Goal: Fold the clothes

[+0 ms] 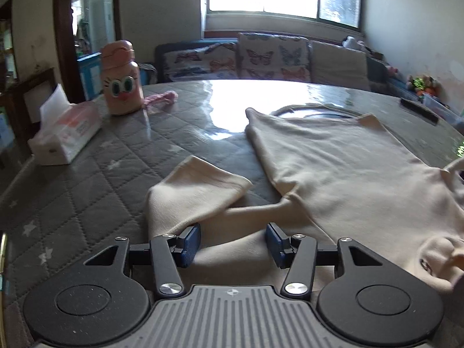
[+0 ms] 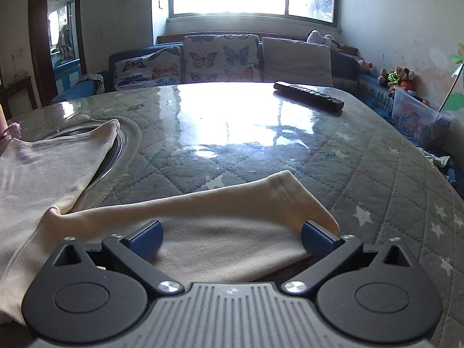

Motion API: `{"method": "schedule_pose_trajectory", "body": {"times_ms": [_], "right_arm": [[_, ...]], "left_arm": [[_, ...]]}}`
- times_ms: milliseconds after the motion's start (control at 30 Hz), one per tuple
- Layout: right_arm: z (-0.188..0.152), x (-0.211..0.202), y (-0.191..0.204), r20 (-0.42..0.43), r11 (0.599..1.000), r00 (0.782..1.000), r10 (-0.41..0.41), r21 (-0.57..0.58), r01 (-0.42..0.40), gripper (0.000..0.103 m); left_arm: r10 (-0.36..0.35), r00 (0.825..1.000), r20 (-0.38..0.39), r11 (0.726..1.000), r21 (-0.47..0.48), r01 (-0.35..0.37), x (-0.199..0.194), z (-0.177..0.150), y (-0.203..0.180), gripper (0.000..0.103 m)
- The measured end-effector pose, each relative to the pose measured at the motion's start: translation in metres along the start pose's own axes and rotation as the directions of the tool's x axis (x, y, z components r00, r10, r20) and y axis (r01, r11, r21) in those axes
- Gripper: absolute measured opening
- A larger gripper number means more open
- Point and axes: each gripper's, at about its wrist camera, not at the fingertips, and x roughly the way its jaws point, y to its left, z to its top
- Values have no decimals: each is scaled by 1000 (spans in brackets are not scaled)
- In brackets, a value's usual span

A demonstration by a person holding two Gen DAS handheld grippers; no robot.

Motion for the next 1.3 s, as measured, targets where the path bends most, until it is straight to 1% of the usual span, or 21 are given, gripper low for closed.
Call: {"method": "schedule_pose_trajectory", "body": {"times_ms": [100,267,367,500,633,733,767,833,967,1000,1067,1133,1200,1300], "right_arm": [[0,1,0,-2,1000,1000,0,0,0,103],[0,2,-1,-4,1000,1000,1,1,-1,103],[0,2,-1,-4,1000,1000,1,1,-1,103],[-1,2,-1,-4,1000,1000,2,2,-2,103],[-1,2,-1,-4,1000,1000,2,2,-2,103],[-1,2,-1,-4,1000,1000,1,2,-1,103],[-1,2,-1,-4,1000,1000,1,2,-1,103],[-1,2,-1,-4,1000,1000,1,2,-1,103],[-1,2,-1,-3,1000,1000,1,3,-1,103],[-1,2,-1,-3,1000,1000,1,3,-1,103],[-1,3,0,-3,1000,1000,2,3,-2,103],[-1,2,0,-3,1000,1000,2,4,-2,103],[-1,2,0,-4,1000,1000,2,4,-2,103],[-1,2,0,-3,1000,1000,2,5,-2,103]], "left_arm": [[100,994,33,995,-24,-99,0,2,7,53],[208,978,19,974,-93,-205,6,2,35,53],[269,963,6,955,-133,-266,9,1,52,53],[349,937,-16,920,-186,-345,13,0,74,54],[397,917,-29,897,-201,-394,12,-1,90,55],[370,929,-18,909,-199,-366,6,3,89,55],[352,936,-7,920,-185,-347,5,5,84,55],[308,951,8,943,-137,-304,8,9,72,55],[272,962,20,962,-24,-272,26,15,52,55],[269,963,15,963,-20,-269,32,16,53,55],[270,963,12,962,-55,-269,40,20,60,56],[275,961,3,958,-86,-274,43,24,69,56],[289,957,1,953,-96,-287,47,27,76,57],[298,954,4,949,-108,-296,49,27,87,63]]}}
